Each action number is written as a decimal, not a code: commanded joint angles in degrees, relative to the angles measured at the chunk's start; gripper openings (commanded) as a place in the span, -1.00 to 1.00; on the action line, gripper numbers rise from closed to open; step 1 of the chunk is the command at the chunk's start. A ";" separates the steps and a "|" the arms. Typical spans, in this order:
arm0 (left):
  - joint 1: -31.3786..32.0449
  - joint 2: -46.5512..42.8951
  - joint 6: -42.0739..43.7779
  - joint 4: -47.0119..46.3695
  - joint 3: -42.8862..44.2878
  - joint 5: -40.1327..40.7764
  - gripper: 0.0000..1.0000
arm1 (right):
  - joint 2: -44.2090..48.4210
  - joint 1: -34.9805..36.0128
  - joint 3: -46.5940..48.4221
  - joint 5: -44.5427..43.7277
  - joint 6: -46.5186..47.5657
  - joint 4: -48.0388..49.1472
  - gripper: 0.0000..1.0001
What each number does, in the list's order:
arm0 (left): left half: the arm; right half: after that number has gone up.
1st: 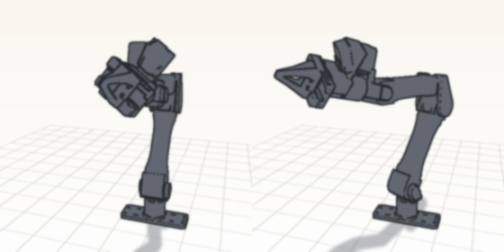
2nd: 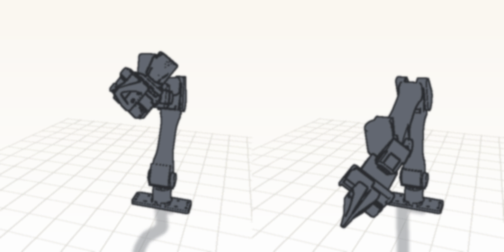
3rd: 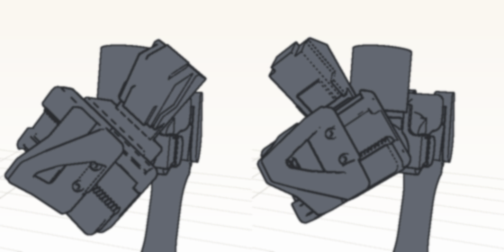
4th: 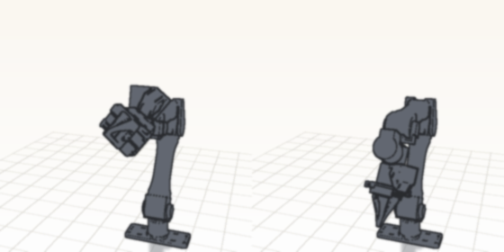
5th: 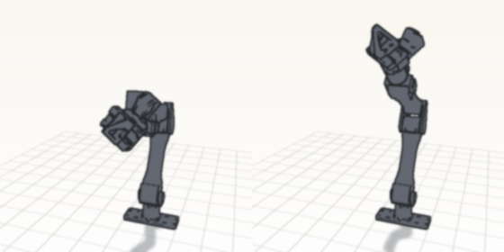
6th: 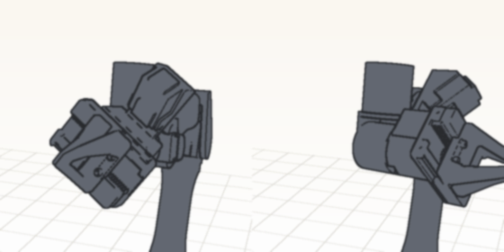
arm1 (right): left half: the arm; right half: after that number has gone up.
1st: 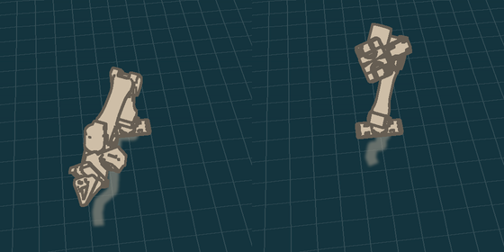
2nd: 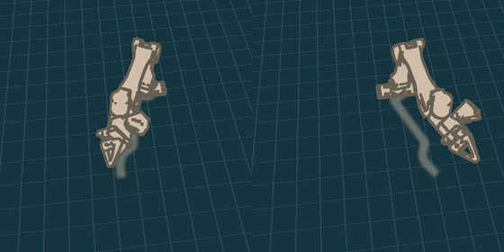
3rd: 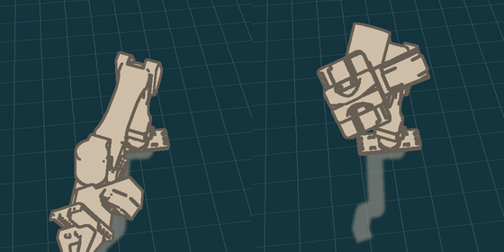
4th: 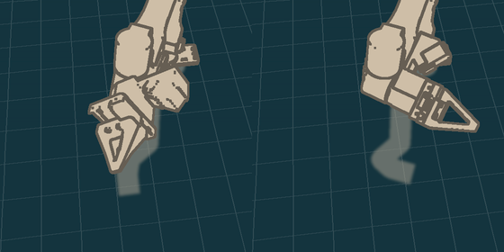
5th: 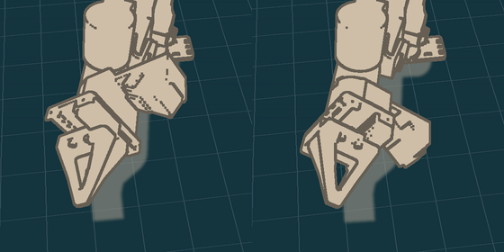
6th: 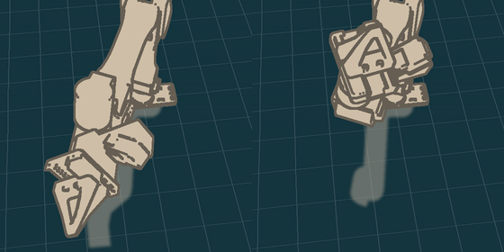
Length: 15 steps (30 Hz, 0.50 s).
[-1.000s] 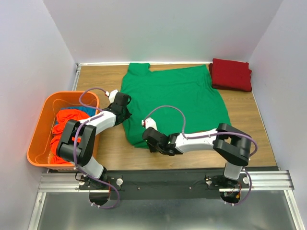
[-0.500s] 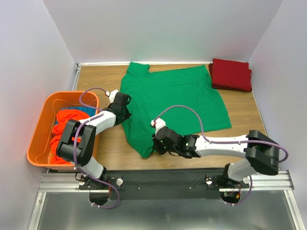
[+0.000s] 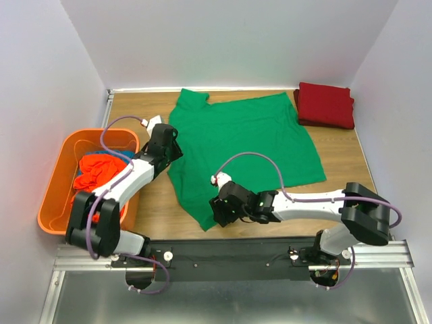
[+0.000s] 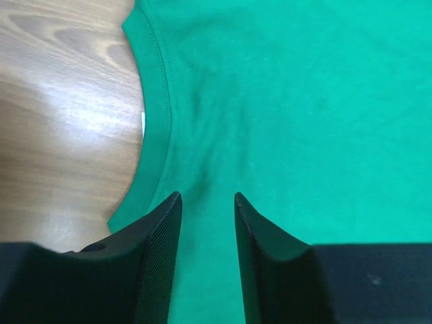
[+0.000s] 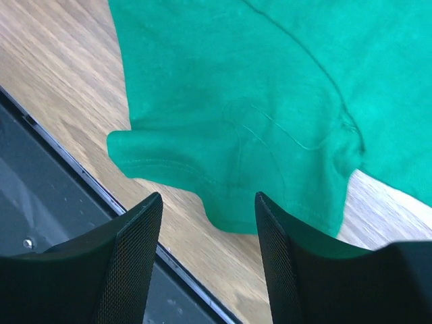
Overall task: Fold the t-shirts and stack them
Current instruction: Flatten the tshirt out
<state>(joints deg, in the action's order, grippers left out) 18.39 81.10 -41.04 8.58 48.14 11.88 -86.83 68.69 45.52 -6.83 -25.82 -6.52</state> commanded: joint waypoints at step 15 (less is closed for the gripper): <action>12.00 -23.09 -18.09 16.72 -15.08 8.95 -0.08 | -2.63 0.49 6.60 -4.60 -4.76 -2.27 -0.28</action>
<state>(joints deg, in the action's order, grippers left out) 27.22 59.75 -51.90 21.08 35.16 17.56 -85.23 68.69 50.28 -11.44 -29.15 -8.56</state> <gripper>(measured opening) 0.463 0.377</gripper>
